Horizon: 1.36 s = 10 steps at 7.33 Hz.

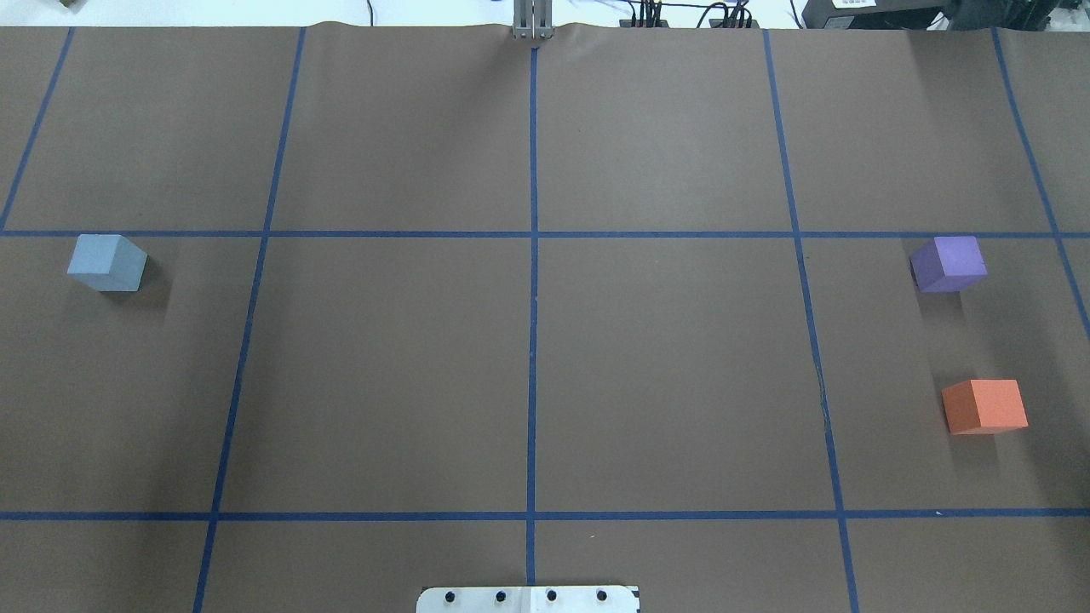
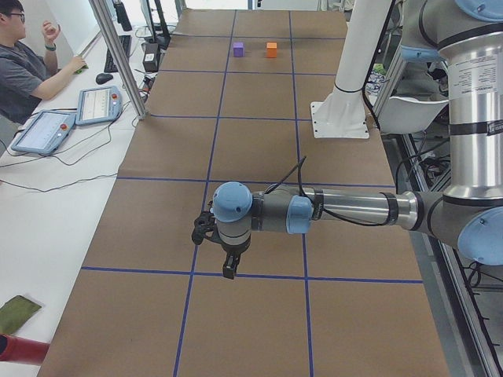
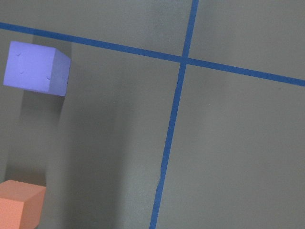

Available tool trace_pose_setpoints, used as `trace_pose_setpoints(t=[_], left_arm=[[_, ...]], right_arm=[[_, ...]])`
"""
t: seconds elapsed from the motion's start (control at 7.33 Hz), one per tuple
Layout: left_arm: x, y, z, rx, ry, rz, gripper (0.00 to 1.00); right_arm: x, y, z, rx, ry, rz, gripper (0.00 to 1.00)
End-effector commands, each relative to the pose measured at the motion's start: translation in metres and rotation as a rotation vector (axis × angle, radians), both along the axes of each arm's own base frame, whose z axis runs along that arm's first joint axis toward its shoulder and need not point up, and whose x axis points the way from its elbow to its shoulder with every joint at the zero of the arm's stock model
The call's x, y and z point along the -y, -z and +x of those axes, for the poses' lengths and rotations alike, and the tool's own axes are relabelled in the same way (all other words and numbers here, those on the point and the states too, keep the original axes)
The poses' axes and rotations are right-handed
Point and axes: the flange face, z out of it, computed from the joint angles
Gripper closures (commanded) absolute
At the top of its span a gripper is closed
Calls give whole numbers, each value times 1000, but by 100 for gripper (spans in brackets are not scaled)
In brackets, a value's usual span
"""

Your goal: Place blue block between orange and purple blocks

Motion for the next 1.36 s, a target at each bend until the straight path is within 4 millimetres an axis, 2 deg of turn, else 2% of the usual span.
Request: trace_pose_setpoints(t=[0.0,0.41,0.68,1.09,1.23], left_arm=[[1,2,0,3,2,3,0],[2,13,0,5,0,36,0],[16,27,0,-7,4,73,0],[33,31,2,-23,33,64,0],[36,40,4,-40,48,126,0]], right_arm=[[0,0,0,0,0,1,0],[1,1,0,-1,0,3,0],[1,1,-1,-1,1,3,0],[1,1,0,-1,0,4,0],[1,1,0,0,-1,3,0]])
